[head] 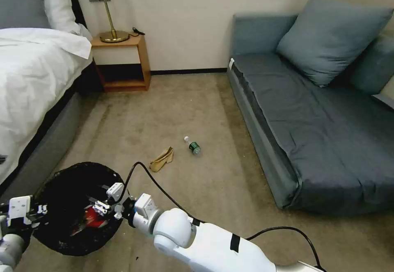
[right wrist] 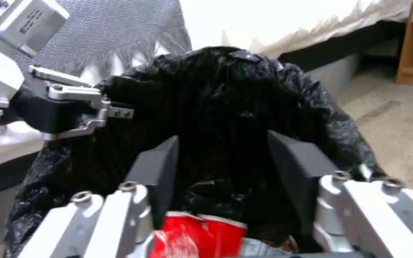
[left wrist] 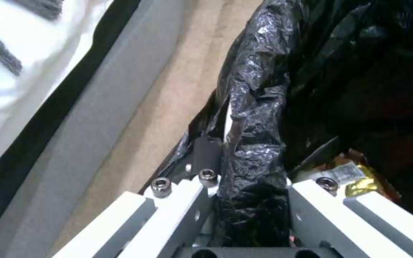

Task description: Pick up the trash bin, then pick up the garbage on the floor and place it into the trash bin.

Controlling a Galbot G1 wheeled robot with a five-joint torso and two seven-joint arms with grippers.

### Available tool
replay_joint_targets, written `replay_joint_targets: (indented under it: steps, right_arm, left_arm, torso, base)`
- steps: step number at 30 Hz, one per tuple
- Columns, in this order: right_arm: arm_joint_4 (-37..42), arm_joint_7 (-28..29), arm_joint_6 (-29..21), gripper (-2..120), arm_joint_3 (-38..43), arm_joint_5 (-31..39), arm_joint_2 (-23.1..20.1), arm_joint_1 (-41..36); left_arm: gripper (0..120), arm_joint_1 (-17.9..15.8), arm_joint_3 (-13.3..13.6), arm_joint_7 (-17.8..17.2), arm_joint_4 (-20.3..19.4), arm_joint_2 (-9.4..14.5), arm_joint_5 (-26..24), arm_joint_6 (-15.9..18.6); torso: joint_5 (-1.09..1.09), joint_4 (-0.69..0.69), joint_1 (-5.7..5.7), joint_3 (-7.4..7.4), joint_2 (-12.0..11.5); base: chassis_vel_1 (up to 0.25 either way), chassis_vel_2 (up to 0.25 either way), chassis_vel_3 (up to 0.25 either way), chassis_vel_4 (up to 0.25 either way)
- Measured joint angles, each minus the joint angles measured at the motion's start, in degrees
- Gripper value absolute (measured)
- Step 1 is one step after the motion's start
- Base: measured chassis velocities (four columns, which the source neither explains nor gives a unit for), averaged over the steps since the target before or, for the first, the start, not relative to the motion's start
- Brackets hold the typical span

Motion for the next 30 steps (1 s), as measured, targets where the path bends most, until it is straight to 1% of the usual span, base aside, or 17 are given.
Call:
replay_joint_targets:
  steps: [1, 2, 3, 4, 7, 8, 11, 12, 15, 16, 18, 19, 22, 23, 26, 27, 30]
  right_arm:
    - [0.2, 0.0, 0.0, 62, 0.4, -0.4, -0.1, -0.3]
    - [0.4, 0.1, 0.1, 65, 1.0, -0.8, -0.2, -0.8]
    - [0.8, 0.2, 0.2, 71, 1.6, -1.1, -0.5, -1.3]
    - [0.8, 0.2, 0.2, 71, 1.6, -1.1, -0.5, -1.3]
    - [3.0, 0.7, 1.2, 85, 4.8, -3.6, -2.3, -3.7]
    - [3.0, 0.7, 1.2, 85, 4.8, -3.6, -2.3, -3.7]
    - [6.1, 0.8, 3.7, 98, 11.3, -8.2, -5.5, -8.8]
    - [6.1, 0.8, 3.7, 98, 11.3, -8.2, -5.5, -8.8]
    - [9.7, 0.6, 7.1, 100, 19.1, -13.1, -9.6, -14.9]
    - [9.7, 0.6, 7.1, 100, 19.1, -13.1, -9.6, -14.9]
    - [12.1, -0.1, 11.1, 100, 25.6, -14.5, -12.9, -20.1]
    - [12.1, -0.1, 11.1, 100, 25.6, -14.5, -12.9, -20.1]
    - [14.8, -1.1, 15.3, 100, 34.6, -15.4, -16.0, -27.9]
    - [14.8, -1.1, 15.3, 100, 34.6, -15.4, -16.0, -27.9]
    - [16.9, -2.6, 18.1, 100, 42.8, -16.7, -16.0, -35.6]
    - [16.9, -2.6, 18.1, 100, 42.8, -16.7, -16.0, -35.6]
    - [17.6, -3.8, 20.3, 100, 47.3, -18.0, -14.3, -40.8]
  left_arm:
    - [3, 0.0, 0.0, 0.0, 0.0, 0.0, 0.0, 0.0]
    - [3, 0.0, 0.0, 0.0, 0.0, 0.0, 0.0, 0.0]
    - [3, 0.0, 0.1, 0.0, 0.0, 0.0, 0.0, 0.0]
    - [3, 0.0, 0.1, 0.0, 0.0, 0.0, 0.0, 0.0]
    - [3, -0.1, 0.1, 0.0, 0.1, 0.0, -0.1, 0.0]
    - [3, -0.1, 0.1, 0.0, 0.1, 0.0, -0.1, 0.0]
    - [3, -0.3, 0.2, 0.0, 0.7, 0.1, -0.2, 0.0]
    - [3, -0.3, 0.2, 0.0, 0.7, 0.1, -0.2, 0.0]
    - [3, -0.5, 0.5, 0.0, 1.3, 0.1, -0.4, 0.0]
    - [3, -0.5, 0.5, 0.0, 1.3, 0.1, -0.4, 0.0]
    - [3, -0.5, 0.7, 0.0, 1.5, 0.1, -0.6, 0.0]
    - [3, -0.5, 0.7, 0.0, 1.5, 0.1, -0.6, 0.0]
    - [3, -0.7, 0.8, 0.0, 1.8, -0.1, -1.0, 0.0]
    - [3, -0.7, 0.8, 0.0, 1.8, -0.1, -1.0, 0.0]
    - [3, -1.2, 0.7, -0.1, 2.0, -0.8, -1.7, 0.1]
    - [3, -1.2, 0.7, -0.1, 2.0, -0.8, -1.7, 0.1]
    - [3, -1.1, 0.6, -0.1, 2.0, -1.3, -2.1, 0.2]
  torso:
    - [0.0, 0.0, 0.0, 0.0, 0.0]
    - [0.0, 0.0, 0.0, 0.0, 0.0]
    - [0.0, 0.0, 0.0, 0.0, 0.0]
    - [0.0, 0.0, 0.0, 0.0, 0.0]
    - [0.01, 0.01, 0.0, 0.0, 0.0]
    - [0.01, 0.01, 0.0, 0.0, 0.0]
    - [0.02, 0.0, 0.0, 0.0, 0.0]
    - [0.02, 0.0, 0.0, 0.0, 0.0]
    - [0.02, -0.01, 0.0, 0.0, 0.0]
    - [0.02, -0.01, 0.0, 0.0, 0.0]
    - [0.03, 0.0, 0.0, -0.01, 0.0]
    - [0.03, 0.0, 0.0, -0.01, 0.0]
    - [0.03, -0.02, 0.0, 0.0, 0.0]
    - [0.03, -0.02, 0.0, 0.0, 0.0]
    - [0.03, -0.01, 0.0, -0.01, 0.0]
    - [0.03, -0.01, 0.0, -0.01, 0.0]
    - [0.03, -0.01, 0.0, -0.01, 0.0]
  base:
    - [0.0, 0.0, 0.0, 0.0]
    - [0.0, 0.0, 0.0, 0.0]
    - [0.0, 0.0, 0.0, 0.0]
    - [0.0, 0.0, 0.0, 0.0]
    - [0.0, 0.0, 0.0, 0.0]
    - [0.0, 0.0, 0.0, 0.0]
    - [0.0, 0.0, 0.0, 0.0]
    - [0.0, 0.0, 0.0, 0.0]
    - [0.0, 0.0, 0.0, 0.0]
    - [0.0, 0.0, 0.0, 0.0]
    - [0.0, 0.0, 0.0, 0.0]
    - [0.0, 0.0, 0.0, 0.0]
    - [0.0, 0.0, 0.0, 0.0]
    - [0.0, 0.0, 0.0, 0.0]
    - [0.0, 0.0, 0.0, 0.0]
    - [0.0, 0.0, 0.0, 0.0]
    - [0.0, 0.0, 0.0, 0.0]
